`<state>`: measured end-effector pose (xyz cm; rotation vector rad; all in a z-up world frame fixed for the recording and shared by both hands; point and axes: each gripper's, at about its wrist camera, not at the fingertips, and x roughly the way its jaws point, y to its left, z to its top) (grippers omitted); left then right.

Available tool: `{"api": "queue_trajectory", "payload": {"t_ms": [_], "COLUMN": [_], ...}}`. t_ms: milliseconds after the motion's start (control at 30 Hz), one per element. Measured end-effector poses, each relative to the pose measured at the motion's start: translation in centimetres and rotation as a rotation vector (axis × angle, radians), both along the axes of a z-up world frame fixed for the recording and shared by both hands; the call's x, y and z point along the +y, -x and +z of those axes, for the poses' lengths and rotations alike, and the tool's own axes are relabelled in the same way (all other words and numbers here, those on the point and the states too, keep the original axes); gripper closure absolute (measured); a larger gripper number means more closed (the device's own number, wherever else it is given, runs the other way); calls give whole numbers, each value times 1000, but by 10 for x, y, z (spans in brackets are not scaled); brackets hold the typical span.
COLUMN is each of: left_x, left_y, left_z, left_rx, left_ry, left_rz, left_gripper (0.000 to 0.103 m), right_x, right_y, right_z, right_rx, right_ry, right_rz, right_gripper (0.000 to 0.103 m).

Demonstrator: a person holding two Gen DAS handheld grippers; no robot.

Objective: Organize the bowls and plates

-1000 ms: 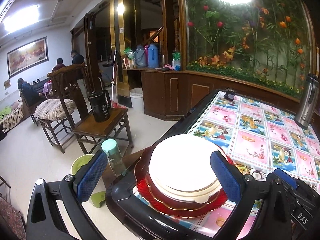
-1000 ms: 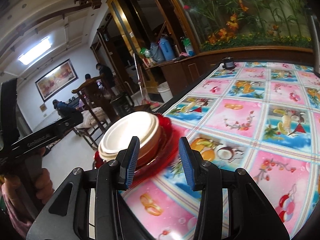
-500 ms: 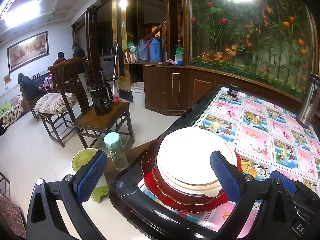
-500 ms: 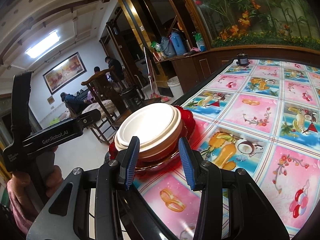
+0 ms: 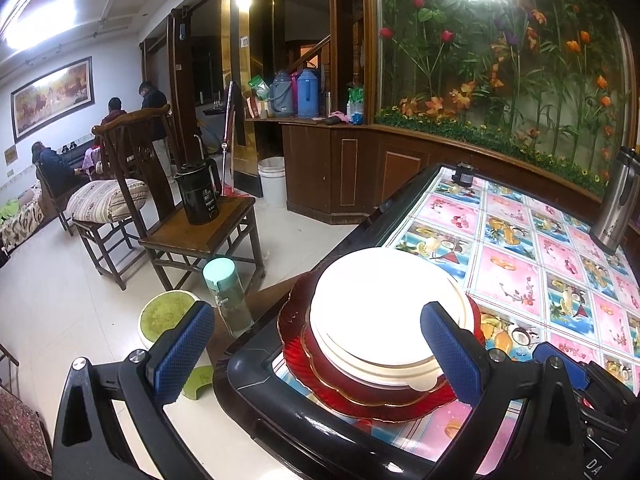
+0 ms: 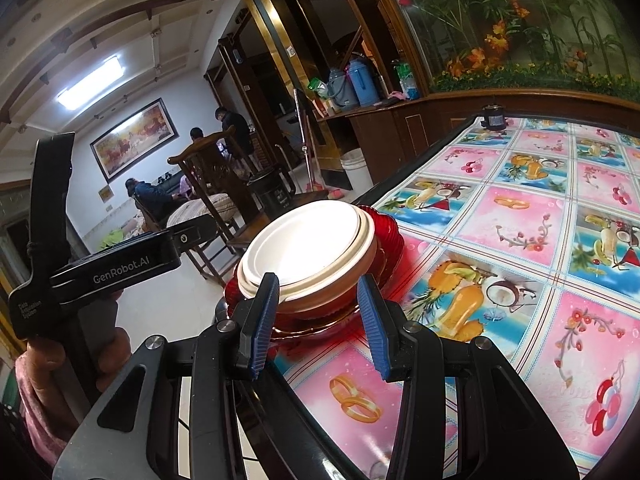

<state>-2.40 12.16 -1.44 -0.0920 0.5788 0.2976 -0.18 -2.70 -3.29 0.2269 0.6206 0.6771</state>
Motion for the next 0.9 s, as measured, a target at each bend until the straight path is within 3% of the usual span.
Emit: {"api": "queue_trajectory", "payload": {"t_ms": [900], "left_x": [-3], "left_y": [-4], "left_z": [-8], "left_rx": [39], "left_ry": [19], "left_rz": [-38], "left_gripper": [0], "right_x": [-2], "right_y": [-2], "right_z": [-6], "right_rx": [21], "right_ry": [-5], "right_rz": [-6], "right_gripper": [62]}}
